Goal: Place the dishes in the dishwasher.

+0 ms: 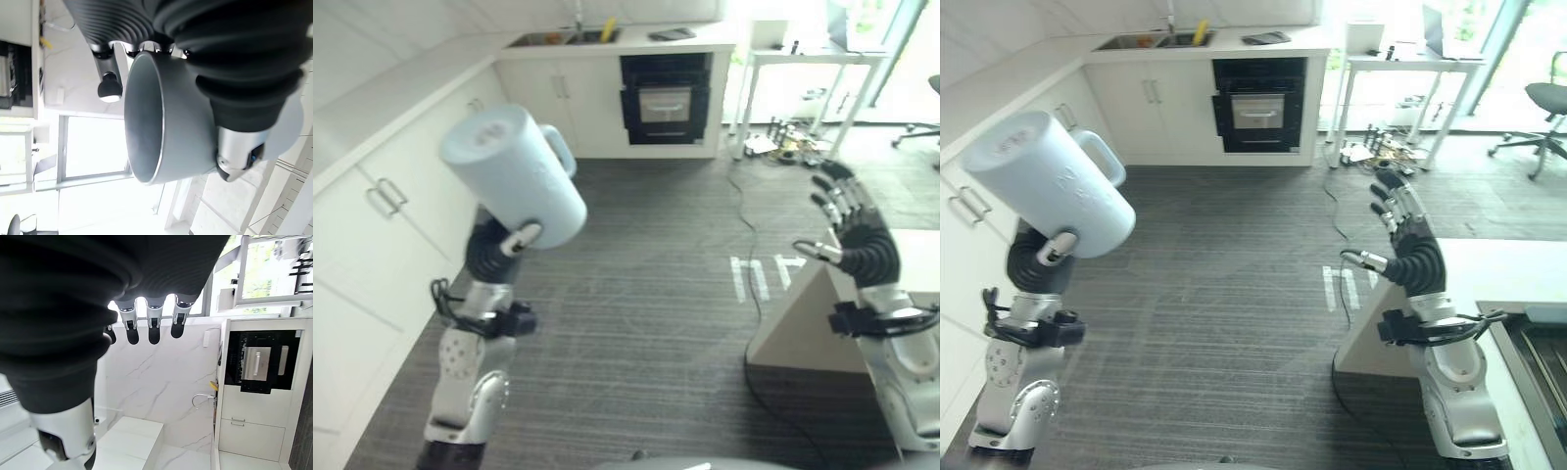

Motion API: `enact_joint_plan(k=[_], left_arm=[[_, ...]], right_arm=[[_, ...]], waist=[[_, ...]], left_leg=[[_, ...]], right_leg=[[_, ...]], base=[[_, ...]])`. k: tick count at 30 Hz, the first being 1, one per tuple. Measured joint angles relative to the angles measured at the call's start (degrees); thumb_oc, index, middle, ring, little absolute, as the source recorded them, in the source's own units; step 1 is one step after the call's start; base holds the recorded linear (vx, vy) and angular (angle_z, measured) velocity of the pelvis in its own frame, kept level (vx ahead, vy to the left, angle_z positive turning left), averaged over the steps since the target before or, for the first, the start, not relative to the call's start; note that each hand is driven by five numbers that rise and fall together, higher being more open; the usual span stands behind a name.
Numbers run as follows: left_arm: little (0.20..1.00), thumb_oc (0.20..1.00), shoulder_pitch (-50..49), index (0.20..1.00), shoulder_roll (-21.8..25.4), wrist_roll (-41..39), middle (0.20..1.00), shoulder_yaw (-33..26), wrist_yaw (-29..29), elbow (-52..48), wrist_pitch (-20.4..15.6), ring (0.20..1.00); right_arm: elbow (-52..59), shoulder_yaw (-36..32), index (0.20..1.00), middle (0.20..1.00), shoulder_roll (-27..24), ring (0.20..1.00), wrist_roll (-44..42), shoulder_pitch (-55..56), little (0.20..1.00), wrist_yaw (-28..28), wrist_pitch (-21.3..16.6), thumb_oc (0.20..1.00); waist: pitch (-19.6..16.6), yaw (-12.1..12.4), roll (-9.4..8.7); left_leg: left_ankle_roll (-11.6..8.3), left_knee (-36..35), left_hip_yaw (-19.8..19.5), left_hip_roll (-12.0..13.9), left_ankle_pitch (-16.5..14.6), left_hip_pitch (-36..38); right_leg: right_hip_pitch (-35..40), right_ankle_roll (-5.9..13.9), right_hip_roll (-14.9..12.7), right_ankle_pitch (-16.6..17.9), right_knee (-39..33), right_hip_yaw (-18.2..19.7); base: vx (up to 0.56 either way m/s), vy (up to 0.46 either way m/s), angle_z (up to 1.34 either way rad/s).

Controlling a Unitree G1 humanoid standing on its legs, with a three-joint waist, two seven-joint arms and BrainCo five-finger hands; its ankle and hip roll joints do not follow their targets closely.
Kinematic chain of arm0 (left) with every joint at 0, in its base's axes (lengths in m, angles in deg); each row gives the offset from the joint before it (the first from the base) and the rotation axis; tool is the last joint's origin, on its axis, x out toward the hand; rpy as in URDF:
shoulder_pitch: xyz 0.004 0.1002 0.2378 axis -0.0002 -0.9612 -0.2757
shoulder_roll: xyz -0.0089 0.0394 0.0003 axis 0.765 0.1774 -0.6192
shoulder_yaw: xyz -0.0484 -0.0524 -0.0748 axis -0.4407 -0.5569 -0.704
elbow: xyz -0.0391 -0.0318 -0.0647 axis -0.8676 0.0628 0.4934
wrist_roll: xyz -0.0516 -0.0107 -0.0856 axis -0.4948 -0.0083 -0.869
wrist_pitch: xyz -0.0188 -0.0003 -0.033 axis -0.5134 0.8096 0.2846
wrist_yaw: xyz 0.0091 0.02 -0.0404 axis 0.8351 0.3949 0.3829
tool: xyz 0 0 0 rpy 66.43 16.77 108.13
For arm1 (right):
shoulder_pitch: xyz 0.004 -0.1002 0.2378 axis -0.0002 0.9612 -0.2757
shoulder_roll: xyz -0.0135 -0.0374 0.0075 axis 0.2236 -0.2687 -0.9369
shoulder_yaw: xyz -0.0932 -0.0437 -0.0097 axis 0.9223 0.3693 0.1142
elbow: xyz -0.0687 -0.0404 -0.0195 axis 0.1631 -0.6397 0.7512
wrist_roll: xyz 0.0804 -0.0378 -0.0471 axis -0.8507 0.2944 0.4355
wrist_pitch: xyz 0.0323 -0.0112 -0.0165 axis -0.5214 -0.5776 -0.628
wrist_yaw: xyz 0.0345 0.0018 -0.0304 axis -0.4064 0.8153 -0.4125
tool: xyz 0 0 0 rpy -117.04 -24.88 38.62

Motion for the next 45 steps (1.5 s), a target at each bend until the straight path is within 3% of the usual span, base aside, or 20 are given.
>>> enact_joint_plan(k=[7,10,12,14,15,17,19,20,23,25,26,27,30,32,34,36,38,41,43,45], left_arm=[[0.2,0.2,0.5,0.2,-0.89,-0.47,0.2,0.24,-0.74,0.9,0.39,0.2],[0.2,0.2,0.14,0.2,-0.87,-0.76,0.2,0.08,-0.76,0.93,0.18,0.2],[0.2,0.2,0.76,0.2,-0.24,-0.76,0.2,-0.04,-0.72,0.9,0.13,0.2],[0.2,0.2,-0.04,0.2,-0.71,-0.75,0.2,-0.15,-0.83,1.51,-0.15,0.2],[0.2,0.2,-0.44,0.2,-0.92,-0.72,0.2,-0.04,-1.05,2.1,-0.14,0.2],[0.2,0.2,-0.1,0.2,-1.2,-0.72,0.2,0.07,-1.09,3.38,-0.63,0.2],[0.2,0.2,0.57,0.2,-1.17,-0.51,0.2,0.36,-1.18,5.4,-0.62,0.2],[0.2,0.2,0.13,0.2,-1.47,-0.53,0.2,-0.02,-1.18,6.58,-0.78,0.2],[0.2,0.2,-1.51,0.2,-2.87,-0.73,0.2,-0.77,-1.89,7.05,-1.3,0.2],[0.2,0.2,-2.28,0.2,-2.7,-1.81,0.2,-2.02,-1.97,7.08,-1.78,0.2],[0.2,0.2,-1.97,0.2,-2.45,-2.24,0.2,-2.05,-2.05,7.05,-1.84,0.2],[0.2,0.2,-1.14,0.2,-2.32,-2.28,0.2,-2.3,-2.17,7.02,-1.28,0.2],[0.2,0.2,1.23,0.2,-0.9,-2.27,0.2,-2.15,-3.51,6.15,1.1,0.2],[0.2,0.2,2.37,0.2,-0.45,-2.28,0.2,-1.92,-4.6,5.35,2.51,0.2],[0.2,0.2,2.76,0.2,0.36,-2.24,0.2,-1.95,-4.67,5.11,3.28,0.2],[0.2,0.2,2.0,0.2,0.65,-2.06,0.2,-1.86,-4.35,4.45,4.66,0.2],[0.2,0.2,-0.28,0.2,3.38,-1.93,0.2,-2.29,-4.13,0.9,5.37,0.2],[0.2,0.2,-0.51,0.2,3.36,-1.97,0.2,-2.19,-3.67,0.91,5.49,0.2],[0.2,0.2,0.5,0.2,0.34,-2.13,0.2,-1.26,-3.21,4.06,5.5,0.2],[0.2,0.2,0.83,0.2,-0.07,-2.11,0.2,0.47,-3.23,6.33,5.49,0.2]], right_arm=[[0.0,-0.05,1.0,1.0,-0.01,1.0,0.08,1.11,1.0,0.16,0.14,1.0],[-1.53,0.24,1.0,1.0,-0.38,1.0,0.01,1.18,1.0,1.06,0.12,1.0],[-1.43,0.79,1.0,1.0,-0.4,1.0,0.0,1.03,1.0,1.95,0.08,1.0],[-1.61,0.53,1.0,1.0,0.2,1.0,0.08,0.38,1.0,3.11,0.0,1.0],[-1.71,0.56,1.0,1.0,0.65,1.0,0.1,0.38,1.0,3.16,0.02,1.0],[-2.2,0.61,1.0,1.0,0.42,1.0,0.0,-1.42,1.0,3.16,0.17,1.0],[-2.32,0.51,1.0,1.0,-0.81,1.0,-1.33,-2.13,1.0,3.72,0.24,1.0],[-3.16,0.42,1.0,1.0,-1.11,1.0,-2.14,-1.44,1.0,4.6,0.24,1.0],[-3.99,0.05,1.0,1.0,-3.23,1.0,-2.17,-0.06,1.0,5.71,0.23,1.0],[-3.63,-0.16,1.0,1.0,-4.04,1.0,-2.18,-0.03,1.0,6.17,0.07,1.0],[-1.49,-0.99,1.0,1.0,-4.49,1.0,-2.2,1.32,1.0,6.23,0.16,1.0],[1.2,0.28,1.0,1.0,-3.77,1.0,-2.17,2.24,1.0,5.67,0.57,1.0],[4.24,0.4,1.0,1.0,-1.16,1.0,-2.12,2.15,1.0,4.08,0.56,1.0],[4.31,0.47,1.0,1.0,1.56,1.0,-2.14,1.51,1.0,2.95,0.56,1.0],[4.29,0.61,1.0,1.0,3.14,1.0,-2.09,1.2,1.0,2.88,0.55,1.0],[4.25,1.77,1.0,1.0,3.21,1.0,-2.03,0.3,1.0,3.22,0.56,1.0],[4.09,1.81,1.0,1.0,1.38,1.0,-2.06,2.34,1.0,3.85,0.46,1.0],[2.65,1.35,1.0,1.0,0.45,1.0,-2.17,3.27,1.0,4.11,0.24,1.0],[0.8,1.52,1.0,1.0,0.24,1.0,-2.15,2.82,1.0,4.13,-0.04,1.0],[0.71,1.65,1.0,1.0,0.64,1.0,-2.13,2.96,1.0,4.09,-0.06,1.0]], waist=[[-0.01,-1.68,-0.04],[0.36,-1.52,-0.46],[3.06,-1.62,-3.26],[6.98,-0.78,-5.8],[7.17,-0.14,-5.99],[7.36,-0.06,-3.4],[7.56,-0.48,-0.52],[7.92,-0.33,0.07],[7.86,0.17,0.85],[7.82,0.77,0.92],[7.38,0.88,1.63],[7.14,1.5,-0.32],[6.03,2.06,-2.89],[5.95,2.35,-2.65],[5.93,3.91,-2.69],[6.15,4.06,-1.35],[5.75,2.46,-1.65],[4.75,1.48,-3.48],[4.9,0.02,-2.49],[5.14,-3.33,-2.12]], left_leg=[[-0.3,0.04,0.93,1.05,0.11,0.29],[-2.1,2.6,3.01,2.07,-0.07,-0.22],[-3.53,15.33,7.33,1.56,-0.4,-7.31],[-6.71,36.77,10.0,3.95,2.28,-19.41],[-5.03,35.22,12.09,5.81,1.15,-20.0],[-3.5,18.23,17.45,10.46,0.32,-16.91],[-4.53,-0.1,14.49,12.17,0.97,-12.21],[-5.45,0.03,9.3,13.44,1.55,-11.96],[-5.43,0.38,9.33,14.95,1.51,-11.95],[-5.02,0.39,10.09,13.2,1.67,-9.82],[-3.64,0.4,10.73,9.9,3.1,-6.65],[-2.96,0.08,10.45,5.58,5.25,-4.06],[1.32,0.44,9.16,0.9,4.88,-2.75],[3.37,0.46,7.66,-0.1,3.55,-1.51],[5.02,0.49,7.62,-0.9,2.13,-0.33],[6.37,0.45,9.24,-0.96,-1.19,3.53],[4.45,0.42,11.51,-0.31,-3.98,6.24],[3.04,0.46,14.12,-0.66,-5.54,6.61],[2.65,0.45,15.13,-0.47,-6.84,6.92],[1.97,0.44,14.41,-0.52,-8.43,9.47]], right_leg=[[0.23,-0.2,1.07,-0.15,-0.04,0.48],[-1.52,-1.37,1.99,-1.94,2.64,1.26],[-5.09,-4.6,1.3,-5.16,8.93,1.23],[-6.53,-6.73,0.13,-7.42,14.17,0.86],[-6.43,-7.1,0.13,-6.93,13.17,0.42],[-4.54,-6.32,1.0,-6.51,9.84,-1.26],[-2.42,-5.0,2.07,-5.64,7.23,-1.56],[-1.13,-5.02,2.08,-5.62,7.02,-0.2],[1.87,-3.69,1.64,-6.18,6.34,1.38],[5.44,-2.47,0.12,-7.0,5.57,2.47],[9.54,0.44,-2.21,-8.97,4.42,2.67],[10.21,1.78,-5.96,-9.92,8.4,2.09],[6.2,5.14,-10.39,-6.73,19.63,0.54],[-0.16,6.68,-11.79,-4.77,32.85,0.92],[-5.39,7.75,-11.6,-4.23,37.3,1.76],[-16.69,6.36,-11.32,-4.73,47.02,0.06],[-19.73,4.75,-6.81,-6.82,36.18,-3.85],[-20.3,1.83,-5.99,-2.74,18.86,-10.89],[-22.16,4.93,-6.27,3.97,6.64,-6.96],[-22.61,5.06,-7.95,8.59,-0.26,-3.68]], base=[[0.06,-0.12,-0.03],[0.03,-0.221,-0.18],[0.05,-0.116,0.13],[0.21,0.081,0.11],[0.33,0.237,-0.05],[0.41,0.312,-0.09],[0.37,0.275,-0.01],[0.42,0.36,0.0],[0.43,0.417,-0.17],[0.46,0.443,-0.49],[0.61,0.581,-0.51],[0.53,0.53,-0.23],[0.28,0.349,0.33],[0.2,0.276,0.59],[0.19,0.278,0.19],[0.27,0.112,-0.3],[0.28,-0.072,-0.44],[0.32,-0.16,-0.45],[0.34,-0.133,-0.44],[0.5,-0.262,0.05]])
